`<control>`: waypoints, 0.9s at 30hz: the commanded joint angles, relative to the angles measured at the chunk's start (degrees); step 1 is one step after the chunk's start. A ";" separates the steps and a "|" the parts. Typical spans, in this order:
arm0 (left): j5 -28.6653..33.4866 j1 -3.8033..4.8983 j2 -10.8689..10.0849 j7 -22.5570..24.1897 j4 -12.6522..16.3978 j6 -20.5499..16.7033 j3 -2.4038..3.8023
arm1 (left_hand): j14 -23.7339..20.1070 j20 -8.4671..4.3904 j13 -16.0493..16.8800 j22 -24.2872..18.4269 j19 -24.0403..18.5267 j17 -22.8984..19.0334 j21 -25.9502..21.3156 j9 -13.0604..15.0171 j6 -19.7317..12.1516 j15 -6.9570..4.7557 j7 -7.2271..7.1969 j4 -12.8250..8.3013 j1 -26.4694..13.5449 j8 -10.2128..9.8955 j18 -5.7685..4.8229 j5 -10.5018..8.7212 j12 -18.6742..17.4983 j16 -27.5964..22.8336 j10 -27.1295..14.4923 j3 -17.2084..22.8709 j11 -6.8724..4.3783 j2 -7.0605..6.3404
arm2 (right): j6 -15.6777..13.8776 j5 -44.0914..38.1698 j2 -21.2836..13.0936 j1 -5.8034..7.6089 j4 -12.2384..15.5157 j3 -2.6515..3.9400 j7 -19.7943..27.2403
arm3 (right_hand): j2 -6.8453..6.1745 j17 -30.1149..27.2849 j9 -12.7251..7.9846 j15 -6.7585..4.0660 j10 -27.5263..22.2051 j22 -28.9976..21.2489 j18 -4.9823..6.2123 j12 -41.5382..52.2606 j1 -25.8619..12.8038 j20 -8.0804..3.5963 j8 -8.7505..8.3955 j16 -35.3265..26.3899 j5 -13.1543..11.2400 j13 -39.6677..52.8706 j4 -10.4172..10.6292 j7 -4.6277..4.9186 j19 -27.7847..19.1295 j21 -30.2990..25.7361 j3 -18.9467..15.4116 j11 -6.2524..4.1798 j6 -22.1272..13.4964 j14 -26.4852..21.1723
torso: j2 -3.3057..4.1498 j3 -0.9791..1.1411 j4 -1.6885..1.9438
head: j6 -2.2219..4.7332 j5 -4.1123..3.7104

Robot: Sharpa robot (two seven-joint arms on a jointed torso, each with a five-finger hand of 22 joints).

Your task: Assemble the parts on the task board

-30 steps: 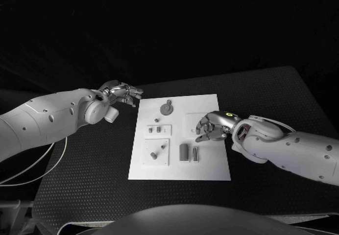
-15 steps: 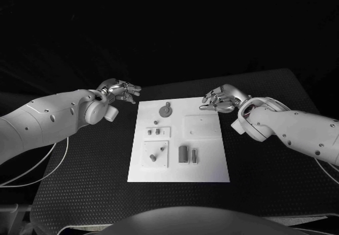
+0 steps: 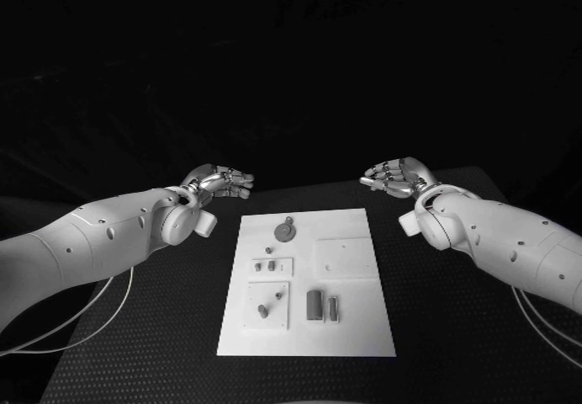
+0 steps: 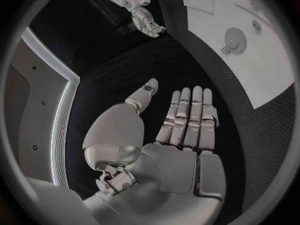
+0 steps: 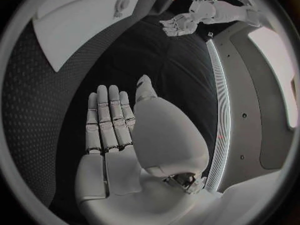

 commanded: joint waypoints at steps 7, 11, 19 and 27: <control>5.63 -0.29 2.75 3.28 -2.66 0.50 0.06 | -3.96 1.34 -3.90 -4.28 -5.07 -1.31 -0.20 -0.06 -3.58 0.83 -1.19 -0.03 -0.10 -1.07 -0.67 -0.15 -0.10 -3.83 -5.77 -2.46 -0.85 -0.28 | 6.61 7.20 2.01 -1.32 -3.69 0.79 4.87 | 1.36 -4.14 -1.54 1.63 -2.08 -1.61 -1.00 -7.31 -2.10 0.86 -0.75 -7.39 0.14 -5.95 0.06 -0.12 -3.07 -3.73 -0.10 1.10 -2.93 -4.72 | -1.78 -0.29 -1.09 | 3.30 0.60; 5.67 -0.90 3.71 3.50 -3.65 1.18 0.08 | -4.09 1.42 -4.19 -4.66 -5.15 -1.35 -0.14 0.00 -3.77 1.01 -1.15 0.04 -0.30 -1.04 -0.67 -0.17 -0.05 -4.04 -5.73 -2.74 -0.85 -0.01 | 7.05 7.91 2.19 -1.52 -4.28 0.82 4.91 | 1.41 -5.08 -1.96 1.56 -1.62 -1.82 -0.91 -8.85 -2.75 0.99 -0.52 -8.59 0.13 -7.67 0.07 -0.19 -3.06 -4.47 0.29 1.05 -3.46 -4.83 | -2.37 -0.37 -1.45 | 3.67 1.12; 5.88 -1.31 4.84 3.80 -5.00 1.80 0.10 | -4.15 1.43 -4.39 -4.94 -5.15 -1.37 -0.11 0.08 -3.78 1.01 -1.08 0.02 -0.41 -0.95 -0.67 -0.17 0.01 -4.18 -5.57 -2.92 -0.87 0.29 | 7.57 7.93 1.32 -1.52 -3.44 0.82 4.82 | 1.52 -5.81 -2.39 1.63 -0.82 -1.90 -0.78 -10.07 -3.50 1.13 -0.13 -9.43 0.12 -9.23 0.10 -0.08 -2.83 -5.12 0.66 1.14 -3.82 -4.66 | -2.86 0.15 -1.69 | 4.58 1.66; 5.53 -1.90 3.58 3.48 -1.24 -3.13 0.55 | -43.18 -3.16 -12.93 -56.75 -43.21 -17.15 -3.84 -24.91 -46.55 -8.97 -9.48 16.50 -55.20 -15.79 -0.67 -3.27 -3.85 -30.10 -56.52 -25.99 -8.45 1.81 | 2.91 9.40 0.17 -1.90 -0.02 0.61 4.80 | 1.55 -30.96 -36.61 -8.79 -53.70 -65.68 -9.27 -21.42 -43.77 -10.85 -7.46 -31.21 -2.66 -19.86 -16.65 -10.34 -31.73 -16.88 6.81 -8.16 -49.08 -45.07 | -3.59 -1.99 -0.49 | 5.00 0.20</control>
